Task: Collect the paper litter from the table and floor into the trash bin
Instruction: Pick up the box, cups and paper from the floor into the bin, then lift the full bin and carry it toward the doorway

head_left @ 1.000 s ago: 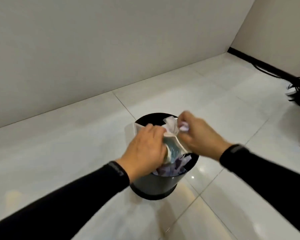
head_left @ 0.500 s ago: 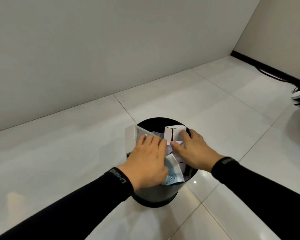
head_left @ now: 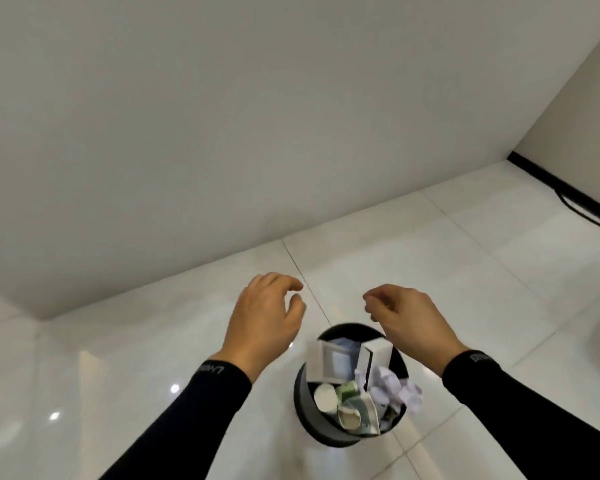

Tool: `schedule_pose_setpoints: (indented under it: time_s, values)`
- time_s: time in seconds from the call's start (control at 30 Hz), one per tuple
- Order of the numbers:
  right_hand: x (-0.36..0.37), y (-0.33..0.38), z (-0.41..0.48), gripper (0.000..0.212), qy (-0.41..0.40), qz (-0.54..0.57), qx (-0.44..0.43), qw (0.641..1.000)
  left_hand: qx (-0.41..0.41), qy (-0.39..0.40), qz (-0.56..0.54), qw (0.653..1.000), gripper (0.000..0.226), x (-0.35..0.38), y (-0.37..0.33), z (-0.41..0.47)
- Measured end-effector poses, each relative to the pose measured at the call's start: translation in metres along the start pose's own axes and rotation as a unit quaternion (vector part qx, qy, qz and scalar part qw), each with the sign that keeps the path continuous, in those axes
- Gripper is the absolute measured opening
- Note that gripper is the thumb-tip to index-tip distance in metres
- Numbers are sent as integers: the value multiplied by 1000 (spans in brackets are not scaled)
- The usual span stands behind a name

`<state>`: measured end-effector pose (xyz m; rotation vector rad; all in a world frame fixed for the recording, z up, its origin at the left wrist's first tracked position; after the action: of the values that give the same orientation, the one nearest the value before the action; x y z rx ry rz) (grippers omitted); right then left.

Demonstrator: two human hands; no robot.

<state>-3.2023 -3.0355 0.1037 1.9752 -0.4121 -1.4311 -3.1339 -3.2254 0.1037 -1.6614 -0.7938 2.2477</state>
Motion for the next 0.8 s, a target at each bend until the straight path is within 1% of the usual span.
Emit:
schedule_pose_setpoints:
  time_s: [0.1,0.17,0.23,0.37,0.53,0.67,0.73,0.8]
  values:
    - [-55,104,-7,14,16,92,-57,994,-73,-90,-23,993,18,-126,-11,24]
    - [-97,178,-11,18,15,132,-89,987,-141,-161,-61,975,16,-222,-13,37]
    - [-138,246,-15,18,6,155,-124,980,-178,-208,-109,956,16,-304,-22,45]
    - [-216,394,-23,13,-14,192,-197,961,-175,-262,-129,940,17,-459,-52,53]
    - [-270,544,-52,17,-14,225,-274,935,-156,-311,-134,928,25,-610,-75,46]
    - [-277,626,-80,15,-15,230,-329,916,-145,-334,-127,923,24,-700,-71,25]
    - [-274,654,-92,12,-18,234,-346,908,-141,-326,-105,929,23,-733,-65,14]
    - [-269,679,-106,12,-22,225,-368,902,-140,-319,-82,934,22,-762,-58,-1]
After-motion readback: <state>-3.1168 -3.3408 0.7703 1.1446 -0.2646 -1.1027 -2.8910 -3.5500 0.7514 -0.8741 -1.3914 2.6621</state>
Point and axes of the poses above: each hand's wrist, its own z-axis towards the middle knuckle, its own x-axis out of the palm, y = z × x, the point moved 7 cm from there along z, towards the middle knuckle, and after that the axes turned 6 degrees about z, right-handed, at the moved point
